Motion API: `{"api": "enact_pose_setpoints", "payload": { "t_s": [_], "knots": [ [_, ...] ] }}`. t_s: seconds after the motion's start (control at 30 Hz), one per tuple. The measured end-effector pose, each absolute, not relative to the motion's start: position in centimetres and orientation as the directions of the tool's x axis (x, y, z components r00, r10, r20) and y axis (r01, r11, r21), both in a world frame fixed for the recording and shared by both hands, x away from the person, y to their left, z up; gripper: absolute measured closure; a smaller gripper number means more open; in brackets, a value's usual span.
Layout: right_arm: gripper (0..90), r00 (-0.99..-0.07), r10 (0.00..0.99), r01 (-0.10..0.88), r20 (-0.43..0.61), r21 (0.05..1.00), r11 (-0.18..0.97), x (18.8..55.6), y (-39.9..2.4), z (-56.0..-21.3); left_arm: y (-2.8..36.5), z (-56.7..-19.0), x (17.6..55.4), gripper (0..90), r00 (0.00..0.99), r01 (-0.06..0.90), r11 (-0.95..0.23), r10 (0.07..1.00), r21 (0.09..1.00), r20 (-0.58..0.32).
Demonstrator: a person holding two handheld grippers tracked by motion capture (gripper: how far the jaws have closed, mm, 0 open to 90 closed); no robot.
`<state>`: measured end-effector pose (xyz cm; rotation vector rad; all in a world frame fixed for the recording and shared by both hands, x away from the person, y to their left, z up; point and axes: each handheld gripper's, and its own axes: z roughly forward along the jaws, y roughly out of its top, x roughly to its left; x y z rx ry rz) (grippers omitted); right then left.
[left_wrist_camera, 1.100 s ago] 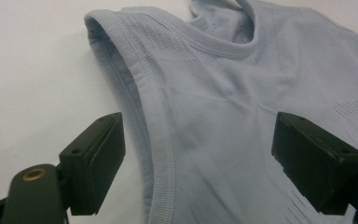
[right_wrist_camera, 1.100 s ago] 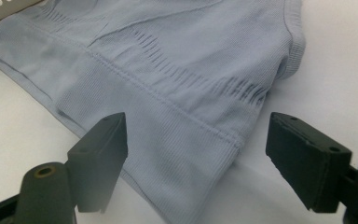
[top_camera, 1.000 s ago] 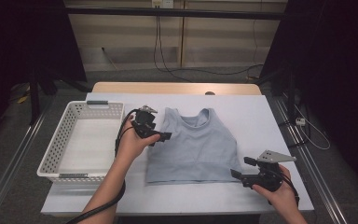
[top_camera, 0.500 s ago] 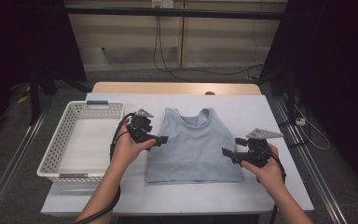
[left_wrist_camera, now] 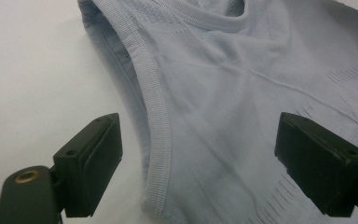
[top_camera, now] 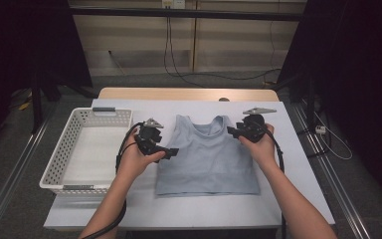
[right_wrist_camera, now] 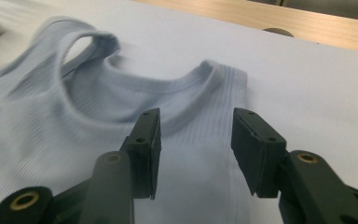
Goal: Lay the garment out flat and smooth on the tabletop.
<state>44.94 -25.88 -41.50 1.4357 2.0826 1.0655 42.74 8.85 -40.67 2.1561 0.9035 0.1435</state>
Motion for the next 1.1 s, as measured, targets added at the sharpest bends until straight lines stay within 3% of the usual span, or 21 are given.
{"api": "enact_pose_setpoints", "payload": {
  "t_s": [0.13, 0.23, 0.4, 0.53, 0.57, 0.7, 0.8, 0.93, 1.03, 1.1],
  "knots": [
    [56.9, -0.353, 0.932, 0.644, 0.08, 0.744, 0.18, 47.8, -24.9, -42.3, 9.1, -40.6, 42.8, 15.1, 0.742, 0.557, -0.439, 0.644, 0.705, -0.184],
    [66.7, -0.34, 0.936, 0.668, 0.085, 0.723, 0.177, 49.5, -24.2, -43.1, 9.4, -40.6, 42.8, 15.1, 0.742, 0.562, -0.43, 0.64, 0.707, -0.201],
    [70.5, -0.302, 0.952, 0.699, 0.044, 0.689, 0.191, 51.7, -23.1, -44.2, 10.0, -40.5, 42.9, 15.1, 0.732, 0.567, -0.406, 0.647, 0.717, -0.214],
    [89.1, -0.31, 0.949, 0.726, 0.048, 0.656, 0.204, 52.8, -22.5, -44.9, 10.4, -40.5, 43.0, 15.1, 0.721, 0.576, -0.389, 0.655, 0.719, -0.224],
    [89.3, -0.304, 0.952, 0.728, 0.041, 0.654, 0.204, 53.0, -22.4, -44.9, 10.4, -40.5, 43.0, 15.1, 0.721, 0.576, -0.391, 0.657, 0.718, -0.221],
    [89.3, -0.279, 0.96, 0.674, 0.02, 0.716, 0.181, 53.4, -22.2, -44.1, 10.5, -40.5, 43.0, 15.1, 0.723, 0.575, -0.391, 0.653, 0.718, -0.224],
    [86.4, -0.316, 0.948, 0.713, 0.03, 0.667, 0.216, 53.6, -21.7, -45.0, 10.6, -40.5, 43.1, 15.1, 0.722, 0.578, -0.391, 0.655, 0.716, -0.225],
    [66.1, -0.345, 0.939, 0.721, 0.0, 0.64, 0.265, 53.3, -21.1, -45.2, 10.8, -40.5, 43.1, 15.1, 0.718, 0.578, -0.386, 0.66, 0.719, -0.223],
    [56.9, -0.351, 0.936, 0.699, 0.009, 0.668, 0.256, 52.8, -20.5, -44.2, 10.8, -40.4, 43.0, 15.1, 0.716, 0.577, -0.381, 0.661, 0.722, -0.224],
    [55.3, -0.369, 0.929, 0.681, 0.011, 0.684, 0.263, 52.4, -19.9, -43.5, 10.8, -40.3, 43.0, 15.1, 0.718, 0.577, -0.385, 0.659, 0.721, -0.223]
  ]
}}
